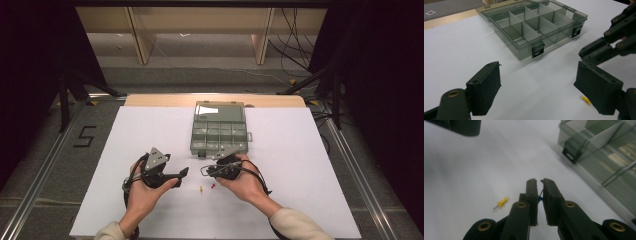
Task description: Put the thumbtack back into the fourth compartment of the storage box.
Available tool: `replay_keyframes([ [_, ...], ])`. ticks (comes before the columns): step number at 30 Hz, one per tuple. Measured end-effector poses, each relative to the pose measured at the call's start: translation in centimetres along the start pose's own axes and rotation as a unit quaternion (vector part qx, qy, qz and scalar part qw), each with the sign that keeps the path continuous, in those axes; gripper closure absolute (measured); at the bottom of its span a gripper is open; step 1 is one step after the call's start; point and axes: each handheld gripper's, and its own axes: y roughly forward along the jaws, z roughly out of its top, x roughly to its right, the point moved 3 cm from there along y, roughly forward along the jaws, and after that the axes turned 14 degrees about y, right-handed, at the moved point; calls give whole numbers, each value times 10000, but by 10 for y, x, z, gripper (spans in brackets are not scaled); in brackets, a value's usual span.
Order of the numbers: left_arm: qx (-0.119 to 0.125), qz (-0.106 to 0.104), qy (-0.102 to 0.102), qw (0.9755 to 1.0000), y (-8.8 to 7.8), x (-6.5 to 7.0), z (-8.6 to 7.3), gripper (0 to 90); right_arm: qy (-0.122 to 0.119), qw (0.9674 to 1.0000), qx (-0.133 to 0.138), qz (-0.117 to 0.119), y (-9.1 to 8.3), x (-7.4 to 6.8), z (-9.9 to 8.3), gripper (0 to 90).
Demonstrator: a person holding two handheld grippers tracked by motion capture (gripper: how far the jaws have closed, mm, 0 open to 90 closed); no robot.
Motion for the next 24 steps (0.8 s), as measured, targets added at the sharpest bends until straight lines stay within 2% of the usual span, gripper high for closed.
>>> replay_keyframes([
  [3, -1, 2, -1, 10000, 0, 0, 0, 196, 62, 9999, 102, -77, -5, 5, 6, 837],
  [5, 4, -6, -100, 9999, 1, 1, -1, 196, 75, 9999, 105, -70, -7, 7, 8, 837],
  [6, 6, -14, -31, 10000, 0, 0, 0, 196, 87, 9998, 141, -73, -10, 9, 12, 837],
  [7, 4, -16, -27, 10000, 1, 0, 0, 196, 92, 9996, 237, -100, -10, 11, 14, 837],
  [10, 10, -14, -34, 10000, 1, 0, -1, 196, 100, 9995, 258, -124, -12, 15, 18, 837],
  [14, 14, -2, -84, 10000, 1, 0, -1, 197, 194, 9986, 460, -186, -17, 23, 27, 837],
  [15, 19, 0, -132, 9999, 1, 1, -1, 197, 131, 9984, 518, -198, -18, 25, 29, 837],
  [16, 10, -10, -46, 10000, 1, 0, -1, 197, 228, 9987, 412, -186, -21, 26, 30, 837],
  [17, 10, -10, -46, 10000, 1, 0, -1, 197, 228, 9987, 412, -186, -21, 26, 30, 837],
  [18, 7, -12, -54, 10000, 1, 0, -1, 197, 212, 9983, 507, -216, -22, 30, 33, 837],
  [21, 11, -35, -111, 9999, 2, 1, -1, 197, 225, 9978, 573, -265, -24, 35, 38, 837],
  [22, -33, 10, 0, 10000, 2, 1, -1, 197, 222, 9979, 549, -265, -25, 37, 39, 837],
  [24, -34, 30, -26, 10000, 2, 2, -1, 197, 271, 9975, 579, -304, -26, 41, 42, 837],
])
